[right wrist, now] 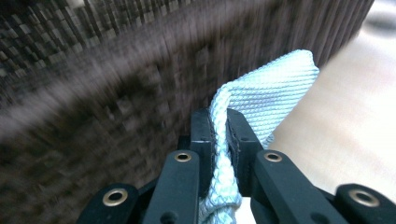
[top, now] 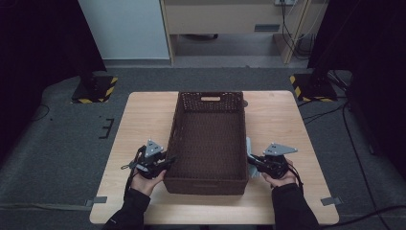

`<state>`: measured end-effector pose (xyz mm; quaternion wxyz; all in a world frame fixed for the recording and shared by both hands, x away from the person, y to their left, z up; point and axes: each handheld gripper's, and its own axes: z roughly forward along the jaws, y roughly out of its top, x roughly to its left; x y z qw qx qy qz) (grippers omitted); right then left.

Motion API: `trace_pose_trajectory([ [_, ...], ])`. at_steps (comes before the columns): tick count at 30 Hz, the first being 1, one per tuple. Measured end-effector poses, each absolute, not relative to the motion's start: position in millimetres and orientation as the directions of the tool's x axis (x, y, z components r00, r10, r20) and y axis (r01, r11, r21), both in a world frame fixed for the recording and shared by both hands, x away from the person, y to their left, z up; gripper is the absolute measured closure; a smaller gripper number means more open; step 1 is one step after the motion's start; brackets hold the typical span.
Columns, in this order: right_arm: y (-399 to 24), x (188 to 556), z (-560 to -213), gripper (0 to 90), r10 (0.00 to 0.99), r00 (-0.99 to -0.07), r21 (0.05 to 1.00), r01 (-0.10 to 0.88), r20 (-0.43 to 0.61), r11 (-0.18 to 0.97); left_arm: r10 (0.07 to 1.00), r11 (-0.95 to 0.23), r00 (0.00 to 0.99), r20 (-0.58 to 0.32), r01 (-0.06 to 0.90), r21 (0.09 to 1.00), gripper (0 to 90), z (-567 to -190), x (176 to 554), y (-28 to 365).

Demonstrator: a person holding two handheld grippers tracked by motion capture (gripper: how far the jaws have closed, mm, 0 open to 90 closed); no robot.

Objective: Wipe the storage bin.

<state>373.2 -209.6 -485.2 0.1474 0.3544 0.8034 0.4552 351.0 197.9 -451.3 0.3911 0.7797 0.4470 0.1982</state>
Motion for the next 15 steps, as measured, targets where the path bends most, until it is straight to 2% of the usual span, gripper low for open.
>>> trace_pose_trajectory([
  [4, -216, 368, -463, 83.6, 0.701, -0.709, 0.908, 0.34, 0.076, 0.246, 0.862, -0.294, 0.506, -0.027, 0.544, 0.786, 69.4, -450, 353, 197],
  [7, -219, 366, -454, 83.6, 0.697, -0.714, 0.928, 0.303, 0.071, 0.217, 0.869, -0.284, 0.494, -0.028, 0.544, 0.79, 69.9, -451, 357, 195],
  [9, -219, 367, -455, 83.6, 0.701, -0.71, 0.923, 0.31, 0.064, 0.23, 0.872, -0.281, 0.488, -0.029, 0.549, 0.787, 69.9, -451, 359, 194],
  [15, -213, 377, -482, 83.6, 0.714, -0.696, 0.846, 0.42, 0.069, 0.328, 0.871, -0.266, 0.49, -0.044, 0.545, 0.795, 68.3, -452, 364, 194],
])
